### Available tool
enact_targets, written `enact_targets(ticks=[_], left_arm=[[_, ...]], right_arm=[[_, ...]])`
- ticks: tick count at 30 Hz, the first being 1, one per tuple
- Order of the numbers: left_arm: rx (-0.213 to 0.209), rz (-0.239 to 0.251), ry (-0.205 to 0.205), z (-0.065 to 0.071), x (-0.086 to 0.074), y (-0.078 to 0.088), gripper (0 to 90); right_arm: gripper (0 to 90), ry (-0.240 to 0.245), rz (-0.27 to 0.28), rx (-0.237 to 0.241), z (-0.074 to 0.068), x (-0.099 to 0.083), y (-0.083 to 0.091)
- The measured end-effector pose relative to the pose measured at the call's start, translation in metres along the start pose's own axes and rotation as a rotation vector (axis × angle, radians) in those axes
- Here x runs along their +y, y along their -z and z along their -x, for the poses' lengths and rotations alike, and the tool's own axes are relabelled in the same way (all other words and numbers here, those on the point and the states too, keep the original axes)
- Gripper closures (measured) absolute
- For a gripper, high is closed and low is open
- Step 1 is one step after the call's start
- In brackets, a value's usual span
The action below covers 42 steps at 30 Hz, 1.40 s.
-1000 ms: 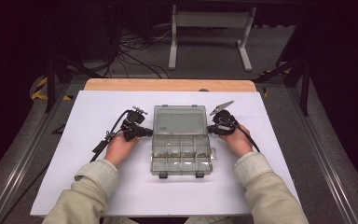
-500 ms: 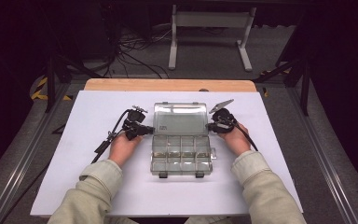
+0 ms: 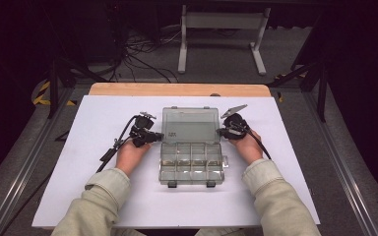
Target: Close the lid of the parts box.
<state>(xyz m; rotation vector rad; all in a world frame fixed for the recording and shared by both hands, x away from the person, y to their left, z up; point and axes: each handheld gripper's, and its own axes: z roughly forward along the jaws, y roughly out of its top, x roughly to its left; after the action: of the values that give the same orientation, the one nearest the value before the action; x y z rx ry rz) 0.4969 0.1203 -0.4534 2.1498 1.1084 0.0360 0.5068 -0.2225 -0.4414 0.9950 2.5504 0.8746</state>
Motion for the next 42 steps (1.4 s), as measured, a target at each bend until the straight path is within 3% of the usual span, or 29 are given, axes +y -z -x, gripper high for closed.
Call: enact_targets(ticks=[5,8,14,42], left_arm=[[0.013,0.028,0.009,-0.001,-0.001,-0.001,89.7],[0.038,0.034,0.008,0.001,0.0,-0.001,89.7],[0.05,0.046,0.006,0.002,0.0,-0.002,89.7],[0.063,0.134,-0.017,0.009,0.003,0.014,89.8]], right_arm=[[90.0,0.014,0.029,-0.021,-0.001,-0.002,-0.001],[90.0,0.012,0.041,-0.029,-0.001,-0.002,-0.002],[90.0,-0.002,0.063,-0.035,-0.001,-0.002,-0.003],[90.0,0.002,0.216,-0.061,-0.005,0.004,0.02]])
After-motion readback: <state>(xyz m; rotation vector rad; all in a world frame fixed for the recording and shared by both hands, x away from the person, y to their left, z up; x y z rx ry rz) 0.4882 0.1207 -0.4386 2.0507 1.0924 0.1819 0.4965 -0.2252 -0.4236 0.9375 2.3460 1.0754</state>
